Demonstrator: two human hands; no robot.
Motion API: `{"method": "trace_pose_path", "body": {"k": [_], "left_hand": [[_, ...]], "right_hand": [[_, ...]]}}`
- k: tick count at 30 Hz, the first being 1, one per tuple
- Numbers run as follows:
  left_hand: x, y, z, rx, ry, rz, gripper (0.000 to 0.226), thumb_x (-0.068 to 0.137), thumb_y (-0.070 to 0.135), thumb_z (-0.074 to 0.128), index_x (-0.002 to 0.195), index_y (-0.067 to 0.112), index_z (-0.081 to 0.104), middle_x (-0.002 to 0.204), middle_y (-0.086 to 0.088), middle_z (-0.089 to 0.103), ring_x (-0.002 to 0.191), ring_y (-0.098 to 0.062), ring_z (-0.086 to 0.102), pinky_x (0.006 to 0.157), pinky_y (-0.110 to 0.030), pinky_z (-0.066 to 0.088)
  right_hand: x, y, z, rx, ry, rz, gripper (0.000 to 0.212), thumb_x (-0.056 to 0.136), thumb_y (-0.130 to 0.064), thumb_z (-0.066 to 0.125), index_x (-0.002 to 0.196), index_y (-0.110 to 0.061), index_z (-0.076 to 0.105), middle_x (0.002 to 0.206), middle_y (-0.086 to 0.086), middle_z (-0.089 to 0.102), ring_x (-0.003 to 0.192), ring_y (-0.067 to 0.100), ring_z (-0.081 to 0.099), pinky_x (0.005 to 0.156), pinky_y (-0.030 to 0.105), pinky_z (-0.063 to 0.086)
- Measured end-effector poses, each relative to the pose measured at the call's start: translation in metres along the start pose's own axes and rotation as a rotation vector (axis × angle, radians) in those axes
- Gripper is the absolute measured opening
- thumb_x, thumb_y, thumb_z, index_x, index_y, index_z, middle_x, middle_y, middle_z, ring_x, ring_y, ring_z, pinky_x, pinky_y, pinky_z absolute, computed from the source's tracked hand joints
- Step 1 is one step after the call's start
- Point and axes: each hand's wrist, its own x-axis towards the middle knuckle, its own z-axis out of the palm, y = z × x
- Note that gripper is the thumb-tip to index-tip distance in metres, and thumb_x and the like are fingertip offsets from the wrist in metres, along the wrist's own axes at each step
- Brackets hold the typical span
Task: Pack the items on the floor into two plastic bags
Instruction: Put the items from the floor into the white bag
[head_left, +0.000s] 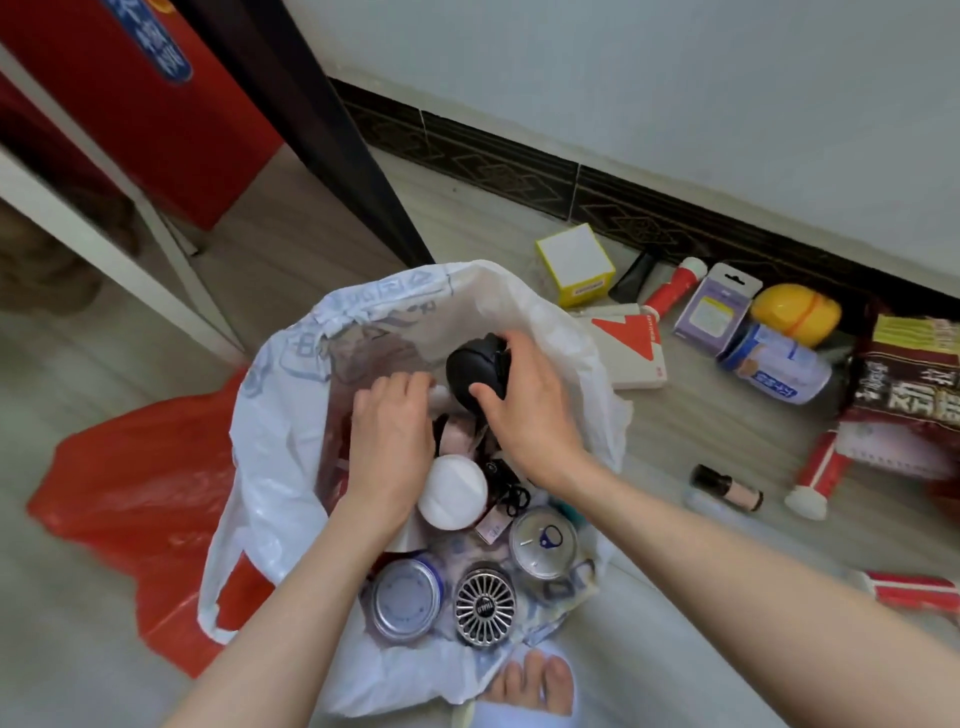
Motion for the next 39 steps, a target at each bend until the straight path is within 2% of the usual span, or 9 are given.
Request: {"method": "trace_pose_path", "body": {"k": [3,6,9,12,16,19,24,31,39], "left_hand": [[-0.001,-0.006,0.004,0.022,0.001,-0.029,0.017,0.072,-0.004,0.055,0.084,0.004,0.065,0.079,-0.017,0.057,0.071,-0.036,0.055,0.059,-0.041,0.040],[-0.002,-0.010,0.006,0.035,0.004,0.001,0.030,0.077,0.016,0.037,0.071,0.008,0.065,0.070,-0.012,0.058,0.068,-0.032,0.056,0.058,-0.037,0.039],[-0.004,-0.010,0.007,0.112,-0.071,0.041,0.034,0.077,0.026,0.036,0.069,0.013,0.066,0.066,-0.006,0.062,0.073,-0.030,0.059,0.063,-0.038,0.038],[-0.014,-0.008,0.008,0.126,-0.098,0.086,0.037,0.078,0.029,0.037,0.082,0.014,0.070,0.085,-0.005,0.069,0.096,-0.029,0.062,0.076,-0.037,0.029],[-0.034,0.004,0.003,-0.016,-0.052,0.132,0.040,0.084,0.027,0.036,0.107,0.010,0.065,0.117,-0.015,0.061,0.118,-0.034,0.052,0.092,-0.043,0.043],[-0.043,0.024,-0.001,-0.114,-0.003,0.200,0.042,0.088,0.027,0.037,0.119,0.009,0.058,0.128,-0.018,0.054,0.126,-0.036,0.044,0.100,-0.042,0.038],[-0.048,0.086,0.008,-0.229,0.010,0.413,0.040,0.086,0.023,0.040,0.123,0.009,0.048,0.129,-0.019,0.052,0.125,-0.034,0.043,0.100,-0.040,0.035],[-0.055,0.167,0.061,-0.290,-0.261,0.674,0.041,0.082,0.019,0.038,0.121,0.006,0.046,0.118,-0.021,0.058,0.110,-0.037,0.056,0.088,-0.045,0.051],[-0.009,0.199,0.127,-0.224,-0.508,0.549,0.045,0.091,0.010,0.045,0.136,0.009,0.041,0.133,-0.019,0.045,0.117,-0.035,0.044,0.096,-0.041,0.041]], "right_hand": [[0.011,-0.003,0.012,-0.082,0.008,0.004,0.039,0.089,-0.021,0.056,0.122,-0.007,0.040,0.123,0.014,0.050,0.114,0.030,0.046,0.090,0.035,0.035],[0.021,-0.001,0.023,-0.196,-0.074,-0.069,0.032,0.092,-0.017,0.051,0.120,-0.004,0.045,0.120,0.017,0.048,0.108,0.033,0.049,0.083,0.037,0.038],[0.021,0.002,0.030,-0.273,-0.178,-0.109,0.034,0.089,-0.005,0.048,0.123,-0.003,0.046,0.121,0.019,0.047,0.105,0.038,0.051,0.081,0.040,0.041],[0.007,0.007,0.026,-0.319,-0.275,-0.182,0.038,0.087,-0.001,0.046,0.125,0.000,0.045,0.126,0.020,0.044,0.109,0.038,0.049,0.085,0.041,0.040],[-0.030,0.015,-0.004,-0.305,-0.291,-0.246,0.050,0.091,-0.012,0.046,0.139,-0.008,0.034,0.142,0.014,0.037,0.127,0.030,0.040,0.097,0.037,0.038],[-0.054,0.032,-0.043,-0.349,-0.221,-0.304,0.048,0.087,-0.017,0.050,0.134,-0.008,0.043,0.134,0.016,0.048,0.117,0.034,0.052,0.091,0.042,0.049],[-0.089,0.087,-0.118,-0.468,-0.183,-0.156,0.047,0.090,-0.019,0.052,0.135,-0.008,0.042,0.134,0.013,0.048,0.119,0.032,0.050,0.096,0.039,0.044],[-0.144,0.182,-0.153,-0.470,-0.129,0.113,0.043,0.087,-0.014,0.057,0.128,-0.006,0.048,0.124,0.014,0.054,0.114,0.034,0.052,0.092,0.040,0.044],[-0.141,0.240,-0.098,-0.417,-0.035,0.261,0.041,0.069,-0.015,0.075,0.106,-0.003,0.062,0.096,0.018,0.063,0.087,0.039,0.060,0.071,0.044,0.052]]}}
